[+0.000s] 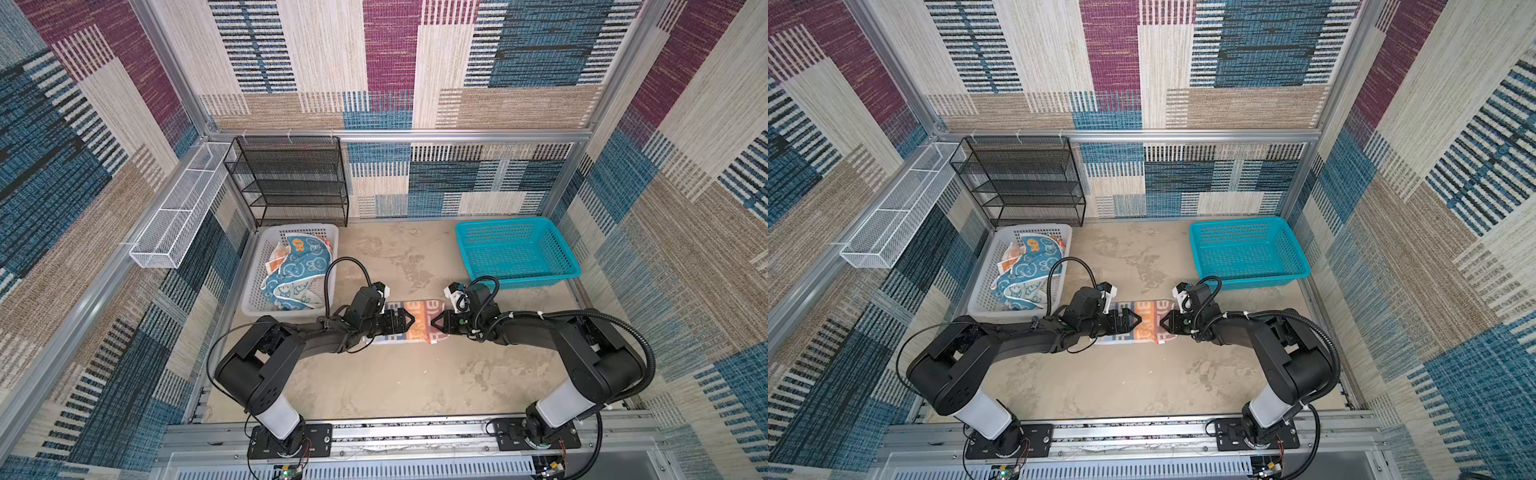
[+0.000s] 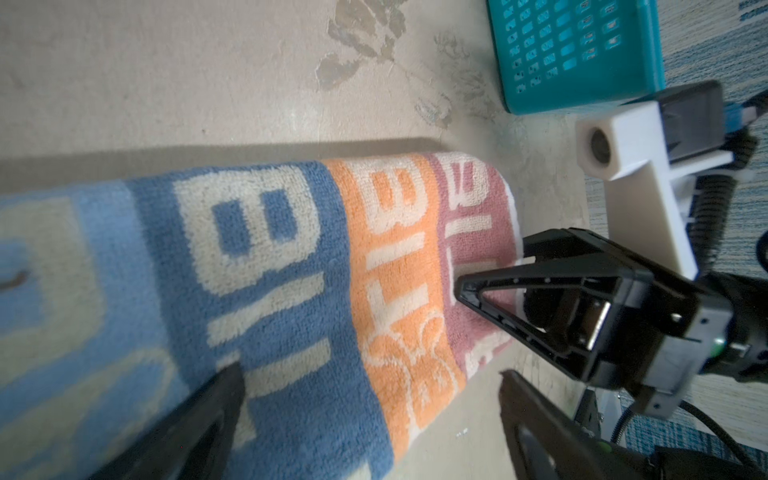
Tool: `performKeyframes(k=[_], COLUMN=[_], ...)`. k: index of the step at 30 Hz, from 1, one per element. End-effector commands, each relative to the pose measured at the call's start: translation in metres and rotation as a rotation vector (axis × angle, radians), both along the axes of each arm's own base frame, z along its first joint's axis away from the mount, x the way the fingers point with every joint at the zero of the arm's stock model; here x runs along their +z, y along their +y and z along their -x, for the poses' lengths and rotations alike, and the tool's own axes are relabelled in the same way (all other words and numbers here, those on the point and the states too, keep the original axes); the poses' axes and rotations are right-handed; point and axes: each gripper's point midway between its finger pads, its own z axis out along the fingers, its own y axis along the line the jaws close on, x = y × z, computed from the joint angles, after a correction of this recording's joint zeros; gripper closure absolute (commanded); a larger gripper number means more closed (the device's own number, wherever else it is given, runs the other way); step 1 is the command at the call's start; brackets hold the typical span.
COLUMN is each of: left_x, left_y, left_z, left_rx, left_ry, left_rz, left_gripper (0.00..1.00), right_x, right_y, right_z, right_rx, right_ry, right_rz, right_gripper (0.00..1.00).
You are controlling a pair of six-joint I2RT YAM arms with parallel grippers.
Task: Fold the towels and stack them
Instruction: 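Lift the folded towel with both grippers and carry it toward the teal basket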
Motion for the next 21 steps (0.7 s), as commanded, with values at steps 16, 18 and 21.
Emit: performKeyframes(k=[16, 18, 21], left_x=[0.113, 0.126, 0.135], left_y=[-0.023, -0.033, -0.046], left_z=[-0.059, -0.068, -0.080], left_rx=[-0.004, -0.019, -0.040], left_ry=[-0.158, -0.171, -0.177], left_rz=[-0.070, -0.053, -0.037], left_gripper=[0.01, 0.01, 0.01], right_x=[0.148, 0.168, 0.188], right_y=[-0.021, -0.031, -0.043], right_z=[-0.115, -0.131, -0.145], right_rx=[-0.023, -0.028, -0.025], right_ry=[-0.241, -0.271, -0.299], right_rz=[0.169, 0.191, 0.217], right_gripper=[1.00, 1.00, 1.00])
